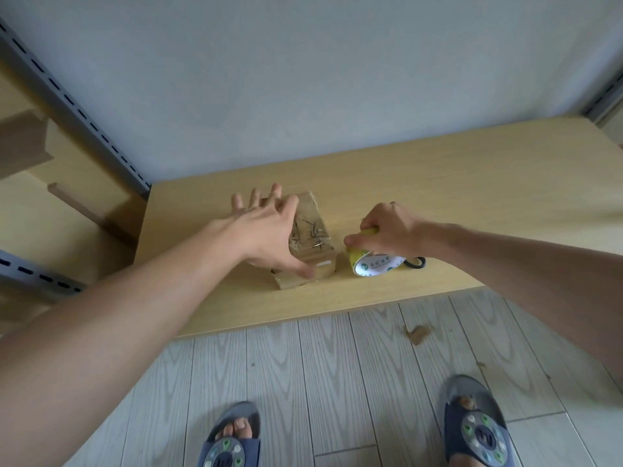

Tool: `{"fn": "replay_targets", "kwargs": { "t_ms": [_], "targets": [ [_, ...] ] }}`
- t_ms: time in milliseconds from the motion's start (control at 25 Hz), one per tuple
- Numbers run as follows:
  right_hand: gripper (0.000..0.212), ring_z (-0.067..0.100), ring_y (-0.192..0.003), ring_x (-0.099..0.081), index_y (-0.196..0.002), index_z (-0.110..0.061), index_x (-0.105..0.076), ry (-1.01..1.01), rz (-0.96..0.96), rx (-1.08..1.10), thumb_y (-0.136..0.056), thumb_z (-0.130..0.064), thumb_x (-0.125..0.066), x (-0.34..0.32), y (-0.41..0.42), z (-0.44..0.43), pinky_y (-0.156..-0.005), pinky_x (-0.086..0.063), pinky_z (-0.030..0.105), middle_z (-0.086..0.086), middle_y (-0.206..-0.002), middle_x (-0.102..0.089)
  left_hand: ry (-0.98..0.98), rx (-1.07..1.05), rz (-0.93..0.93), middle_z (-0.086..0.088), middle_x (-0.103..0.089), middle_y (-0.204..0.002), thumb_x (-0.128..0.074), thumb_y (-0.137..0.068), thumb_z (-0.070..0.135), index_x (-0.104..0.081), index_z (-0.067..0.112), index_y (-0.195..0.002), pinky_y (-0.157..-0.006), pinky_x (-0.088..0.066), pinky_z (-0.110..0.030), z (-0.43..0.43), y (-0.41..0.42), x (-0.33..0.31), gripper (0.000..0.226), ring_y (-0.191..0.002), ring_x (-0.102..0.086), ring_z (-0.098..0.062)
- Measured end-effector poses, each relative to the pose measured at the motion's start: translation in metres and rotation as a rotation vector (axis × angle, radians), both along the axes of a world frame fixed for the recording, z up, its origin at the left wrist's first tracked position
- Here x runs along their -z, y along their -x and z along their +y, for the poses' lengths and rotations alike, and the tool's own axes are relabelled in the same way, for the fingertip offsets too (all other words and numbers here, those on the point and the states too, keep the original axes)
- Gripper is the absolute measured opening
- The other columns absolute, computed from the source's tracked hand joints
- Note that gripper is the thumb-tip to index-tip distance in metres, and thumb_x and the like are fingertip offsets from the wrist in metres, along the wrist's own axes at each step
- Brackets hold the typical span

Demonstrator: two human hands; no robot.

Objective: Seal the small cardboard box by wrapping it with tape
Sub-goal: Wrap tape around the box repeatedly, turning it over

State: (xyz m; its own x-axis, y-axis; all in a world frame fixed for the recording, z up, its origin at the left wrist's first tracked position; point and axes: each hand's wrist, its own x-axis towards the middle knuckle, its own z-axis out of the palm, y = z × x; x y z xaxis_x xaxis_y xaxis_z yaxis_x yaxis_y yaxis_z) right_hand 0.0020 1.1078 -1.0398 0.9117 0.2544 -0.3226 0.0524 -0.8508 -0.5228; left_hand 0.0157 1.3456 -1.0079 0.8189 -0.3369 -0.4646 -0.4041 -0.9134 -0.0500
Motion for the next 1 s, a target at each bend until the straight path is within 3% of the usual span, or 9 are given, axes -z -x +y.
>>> {"fn": "replay_targets", "kwargs": {
  "t_ms": [120,280,360,480,560,760,840,920,1000],
  "targets": [
    [0.047,0.018,-0.049,-0.040,-0.054,-0.012,-0.054,-0.007,0.012,-0.001,-0.085,-0.046,-0.067,0.001,0.001,0.003,-0.049,-0.030,0.027,0.003,-0.053,-0.044,0.047,0.055,-0.029,-0.022,0.021,-0.165,-0.070,-0.051,0.089,0.016,0.045,-0.155,-0.117,0.009,-0.069,-0.022,0.000,0.016,0.142,-0.153,0.019,-0.042],
    [0.054,0.018,-0.049,-0.030,-0.049,-0.018,-0.038,-0.030,0.025,0.004,-0.084,-0.046,-0.068,-0.001,0.002,0.002,-0.049,-0.023,0.027,-0.003,-0.050,-0.031,0.130,0.074,-0.106,-0.015,-0.016,-0.156,-0.072,-0.055,0.080,-0.020,0.049,-0.150,-0.118,-0.016,-0.064,-0.028,-0.004,0.016,0.112,-0.147,-0.017,-0.039],
    [0.057,0.016,-0.048,-0.026,-0.049,-0.018,-0.035,-0.096,-0.014,-0.014,-0.086,-0.047,-0.068,-0.008,0.002,-0.001,-0.049,-0.020,0.028,-0.003,-0.050,-0.027,0.309,0.066,-0.156,-0.012,-0.021,-0.152,-0.070,-0.052,0.081,-0.025,0.049,-0.147,-0.117,-0.024,-0.059,-0.019,-0.004,0.016,0.109,-0.143,-0.024,-0.037],
    [0.057,0.014,-0.046,-0.027,-0.053,-0.015,-0.040,-0.301,-0.165,0.038,-0.094,-0.049,-0.060,-0.032,-0.005,-0.003,-0.049,-0.021,0.030,0.000,-0.052,-0.030,0.739,-0.033,-0.223,-0.010,-0.023,-0.149,-0.071,-0.052,0.077,-0.028,0.047,-0.144,-0.119,-0.028,-0.047,0.001,0.004,0.029,0.106,-0.141,-0.027,-0.032],
    [0.054,0.013,-0.049,-0.026,-0.056,-0.015,-0.037,-0.434,-0.239,0.058,-0.094,-0.049,-0.055,-0.048,-0.004,0.006,-0.049,-0.020,0.030,0.000,-0.054,-0.029,0.910,-0.125,-0.175,-0.009,-0.020,-0.149,-0.073,-0.056,0.072,-0.028,0.042,-0.147,-0.120,-0.029,-0.038,0.011,0.015,0.044,0.106,-0.143,-0.023,-0.023],
    [0.052,0.008,-0.044,-0.026,-0.053,-0.020,-0.030,-0.493,-0.365,-0.036,-0.093,-0.030,-0.063,-0.049,0.017,0.045,-0.045,-0.024,0.019,-0.011,-0.048,-0.026,0.763,-0.082,-0.105,-0.008,-0.007,-0.163,-0.075,-0.061,0.065,-0.022,0.037,-0.150,-0.122,-0.026,-0.055,0.034,0.018,0.054,0.107,-0.155,0.010,-0.019],
    [0.050,0.009,-0.045,-0.025,-0.054,-0.017,-0.032,-0.463,-0.403,-0.057,-0.091,-0.029,-0.064,-0.049,0.018,0.056,-0.045,-0.024,0.019,-0.008,-0.049,-0.028,0.585,0.018,-0.196,-0.006,0.002,-0.168,-0.072,-0.063,0.067,-0.022,0.029,-0.152,-0.123,-0.009,-0.062,0.030,0.015,0.045,0.109,-0.155,0.019,-0.017],
    [0.047,0.010,-0.045,-0.027,-0.054,-0.009,-0.041,-0.438,-0.403,-0.077,-0.091,-0.024,-0.065,-0.051,0.016,0.064,-0.045,-0.026,0.018,-0.006,-0.048,-0.032,0.461,0.152,-0.267,0.002,0.010,-0.168,-0.068,-0.071,0.070,-0.019,0.026,-0.158,-0.122,0.001,-0.064,0.021,0.018,0.043,0.109,-0.154,0.021,-0.016],
    [0.041,0.008,-0.044,-0.032,-0.062,-0.001,-0.057,-0.407,-0.334,-0.118,-0.093,-0.027,-0.065,-0.055,0.012,0.064,-0.044,-0.028,0.016,-0.008,-0.048,-0.040,0.487,0.258,-0.285,0.003,0.002,-0.169,-0.061,-0.080,0.069,-0.021,0.027,-0.160,-0.122,-0.011,-0.062,0.019,0.018,0.049,0.099,-0.156,0.014,-0.019]
  ]
}}
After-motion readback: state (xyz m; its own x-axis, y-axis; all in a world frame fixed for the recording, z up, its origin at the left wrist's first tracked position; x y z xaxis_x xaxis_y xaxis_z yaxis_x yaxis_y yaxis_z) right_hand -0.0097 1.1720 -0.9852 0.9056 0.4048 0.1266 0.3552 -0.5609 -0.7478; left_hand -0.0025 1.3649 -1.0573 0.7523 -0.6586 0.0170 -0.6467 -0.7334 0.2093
